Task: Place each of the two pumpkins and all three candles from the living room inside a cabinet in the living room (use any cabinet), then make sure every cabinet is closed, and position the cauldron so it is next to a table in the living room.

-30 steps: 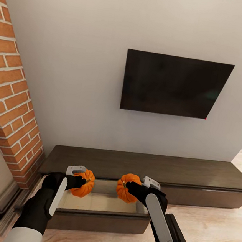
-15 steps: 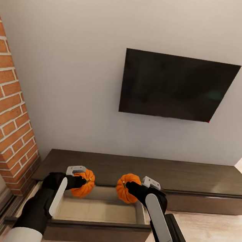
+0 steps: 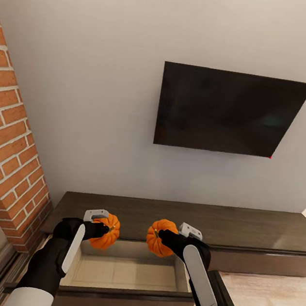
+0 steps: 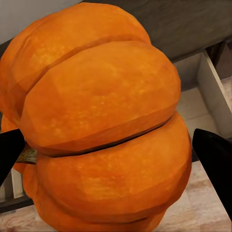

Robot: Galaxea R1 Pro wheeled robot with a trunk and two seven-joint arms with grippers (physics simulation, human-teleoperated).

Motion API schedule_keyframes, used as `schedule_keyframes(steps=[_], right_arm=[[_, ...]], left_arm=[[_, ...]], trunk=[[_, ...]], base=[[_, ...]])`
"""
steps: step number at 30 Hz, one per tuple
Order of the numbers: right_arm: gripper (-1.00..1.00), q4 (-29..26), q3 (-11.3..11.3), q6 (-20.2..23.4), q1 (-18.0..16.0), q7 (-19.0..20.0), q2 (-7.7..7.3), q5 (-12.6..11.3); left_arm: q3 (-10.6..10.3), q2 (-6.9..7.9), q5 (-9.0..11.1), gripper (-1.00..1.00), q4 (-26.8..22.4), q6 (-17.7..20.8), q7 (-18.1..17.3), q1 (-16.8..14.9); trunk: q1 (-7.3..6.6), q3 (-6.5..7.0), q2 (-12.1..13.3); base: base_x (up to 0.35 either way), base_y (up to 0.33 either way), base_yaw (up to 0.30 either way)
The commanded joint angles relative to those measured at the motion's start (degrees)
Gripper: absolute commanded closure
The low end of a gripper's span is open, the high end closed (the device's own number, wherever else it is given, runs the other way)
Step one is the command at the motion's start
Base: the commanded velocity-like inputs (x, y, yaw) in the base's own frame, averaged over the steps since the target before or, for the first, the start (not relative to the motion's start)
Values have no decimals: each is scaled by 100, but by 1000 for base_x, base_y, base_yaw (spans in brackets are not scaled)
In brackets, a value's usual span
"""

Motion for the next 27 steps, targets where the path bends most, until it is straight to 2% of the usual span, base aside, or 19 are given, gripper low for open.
schedule_keyframes(steps=[1,15,27], right_arm=[[100,-3,4,6,-6,-60,2,-50],[100,166,31,-3,-6,-60,4,-45],[100,284,-36,3,-6,-58,11,-63]], left_arm=[[11,-5,16,100,-8,25,7,-4],[17,-5,18,100,0,44,15,-4],[59,-5,27,100,-3,87,16,-4]], trunk=[[23,-25,-46],[330,-277,-607],[594,-492,-1088]], base=[[2,2,0],[0,0,0],[0,0,0]])
